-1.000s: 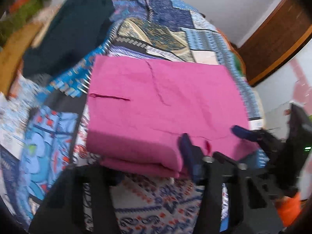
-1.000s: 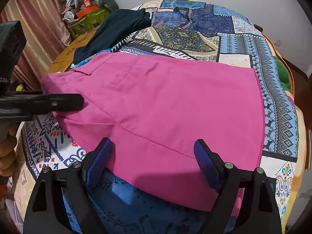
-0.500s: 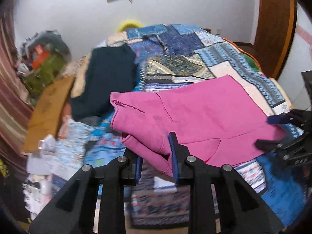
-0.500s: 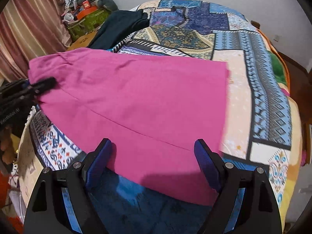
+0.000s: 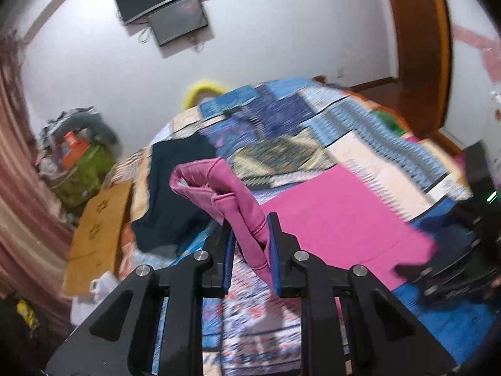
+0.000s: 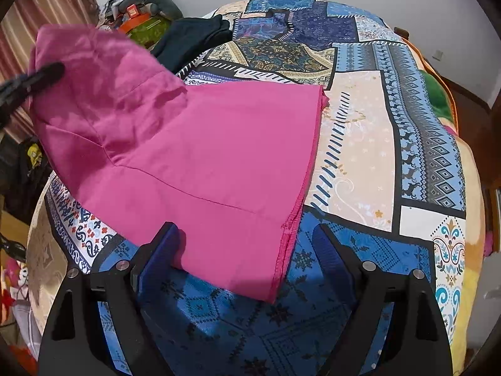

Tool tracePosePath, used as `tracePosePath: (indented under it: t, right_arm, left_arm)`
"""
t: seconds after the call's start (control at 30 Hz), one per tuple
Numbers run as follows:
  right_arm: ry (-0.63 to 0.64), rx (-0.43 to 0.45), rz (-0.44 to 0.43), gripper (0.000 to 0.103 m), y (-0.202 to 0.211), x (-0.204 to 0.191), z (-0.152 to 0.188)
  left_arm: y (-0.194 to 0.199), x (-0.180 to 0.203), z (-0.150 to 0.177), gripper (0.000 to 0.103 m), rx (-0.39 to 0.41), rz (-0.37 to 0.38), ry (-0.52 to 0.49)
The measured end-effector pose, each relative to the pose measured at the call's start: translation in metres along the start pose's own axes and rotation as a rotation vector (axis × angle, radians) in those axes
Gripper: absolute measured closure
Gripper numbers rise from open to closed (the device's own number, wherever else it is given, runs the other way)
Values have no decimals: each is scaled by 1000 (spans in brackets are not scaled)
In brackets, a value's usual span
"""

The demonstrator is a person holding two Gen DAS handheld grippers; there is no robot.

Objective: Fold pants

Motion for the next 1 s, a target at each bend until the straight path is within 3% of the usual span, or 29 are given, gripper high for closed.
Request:
tracePosePath:
  t: [0.13, 0.3, 0.4, 0.57, 0.73, 0.8, 0.93, 1.0]
  right_arm:
    - [-6, 4, -8, 18, 1, 2, 1]
    - [-9, 10, -16, 18, 1, 3, 2]
    - [-7, 9, -19, 18, 1, 3, 3]
    - [-7, 10, -21, 18, 1, 3, 3]
    - [-9, 11, -25, 18, 1, 2, 3]
    - [-11, 10, -26, 18, 1, 2, 3]
    - [-13, 11, -27, 18, 0, 1, 3]
    - [-15, 10, -28, 18, 0, 1, 2]
  left_arm:
    - [3, 12, -24, 88, 37, 120, 15]
    - [0, 35, -39, 90, 53, 173, -15]
    - [-8, 46, -45, 90, 34, 239, -7]
    - [-31, 58, -44, 90, -47, 434, 73]
    - [-42, 69, -39, 89, -92, 515, 102]
    - [-43, 71, -37, 82, -107, 528, 103]
    - [-34, 72, -34, 46, -93, 526, 77]
    - [-27, 69, -36, 43, -70, 517, 69]
Point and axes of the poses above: each gripper's, at about its wrist camera, not at the fingertips, and y roughly against the way its jaws point, x to its right, z to its underside, the point moved 3 cm from there along -y, roughly the way its jaws point, and after that the axes turned 14 degrees about -y, right-handed, at the moved point
